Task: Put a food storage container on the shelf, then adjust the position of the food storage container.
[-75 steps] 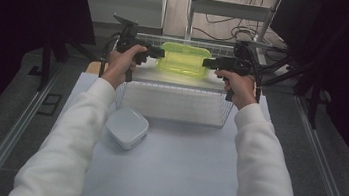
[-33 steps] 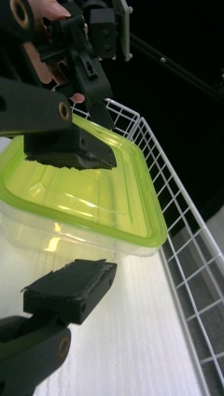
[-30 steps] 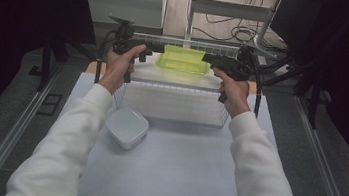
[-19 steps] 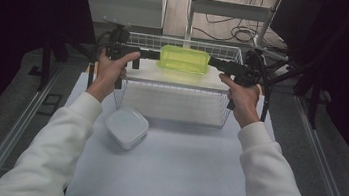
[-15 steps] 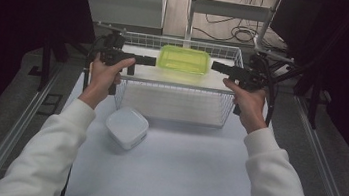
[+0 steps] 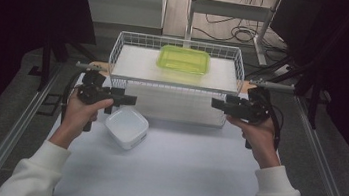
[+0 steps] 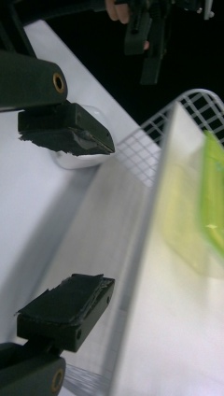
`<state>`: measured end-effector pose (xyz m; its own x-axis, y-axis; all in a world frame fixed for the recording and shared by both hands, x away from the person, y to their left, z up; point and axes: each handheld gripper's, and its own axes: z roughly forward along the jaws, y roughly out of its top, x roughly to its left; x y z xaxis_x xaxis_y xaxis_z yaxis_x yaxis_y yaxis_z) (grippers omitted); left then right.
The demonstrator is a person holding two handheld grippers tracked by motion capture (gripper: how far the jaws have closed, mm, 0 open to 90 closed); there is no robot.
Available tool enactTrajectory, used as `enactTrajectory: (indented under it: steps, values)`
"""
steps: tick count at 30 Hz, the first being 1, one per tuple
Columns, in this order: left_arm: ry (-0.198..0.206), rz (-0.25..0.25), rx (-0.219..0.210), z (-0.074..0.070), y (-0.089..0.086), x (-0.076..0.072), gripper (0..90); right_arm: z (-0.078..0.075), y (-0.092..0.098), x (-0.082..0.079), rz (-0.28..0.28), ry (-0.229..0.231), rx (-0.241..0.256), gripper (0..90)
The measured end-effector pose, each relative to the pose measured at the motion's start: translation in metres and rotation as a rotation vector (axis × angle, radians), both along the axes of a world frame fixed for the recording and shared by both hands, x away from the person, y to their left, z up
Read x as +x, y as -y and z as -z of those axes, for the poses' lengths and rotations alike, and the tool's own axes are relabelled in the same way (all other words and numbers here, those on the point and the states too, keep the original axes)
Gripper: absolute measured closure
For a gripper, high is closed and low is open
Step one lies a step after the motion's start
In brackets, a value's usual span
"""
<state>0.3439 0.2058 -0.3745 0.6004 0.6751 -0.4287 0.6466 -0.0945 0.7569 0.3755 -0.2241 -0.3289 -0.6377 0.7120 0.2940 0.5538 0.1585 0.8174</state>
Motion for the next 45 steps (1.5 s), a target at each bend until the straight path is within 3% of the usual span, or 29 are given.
enactTrajectory:
  steps: [9,15,20,23,28,31,36,42,45]
  values:
    - [-0.029,0.006,0.062,0.038,-0.003,-0.028,25.2,0.044,0.008,-0.028,-0.082,-0.046,-0.058,28.1]
    - [-0.06,0.031,0.126,0.056,-0.001,-0.033,25.4,0.073,0.005,-0.038,-0.095,-0.089,-0.108,27.5]
    - [-0.083,0.043,0.142,0.065,-0.003,-0.035,25.8,0.098,-0.004,-0.045,-0.131,-0.143,-0.189,26.7]
    - [-0.087,0.037,0.179,0.069,-0.004,-0.034,25.9,0.106,-0.007,-0.044,-0.133,-0.16,-0.201,26.6]
    - [-0.11,0.03,0.206,0.078,-0.008,-0.035,26.0,0.11,-0.01,-0.042,-0.128,-0.167,-0.21,26.6]
    - [-0.104,0.026,0.207,0.077,-0.006,-0.033,25.6,0.112,-0.009,-0.045,-0.129,-0.175,-0.213,26.6]
    - [-0.094,0.022,0.244,0.079,-0.005,-0.032,26.0,0.116,-0.007,-0.05,-0.129,-0.185,-0.222,26.6]
    - [-0.095,0.0,0.223,0.08,-0.013,-0.03,27.2,0.119,-0.008,-0.048,-0.122,-0.198,-0.222,26.6]
    - [-0.095,-0.009,0.245,0.082,-0.019,-0.028,27.6,0.119,-0.007,-0.047,-0.113,-0.199,-0.217,26.7]
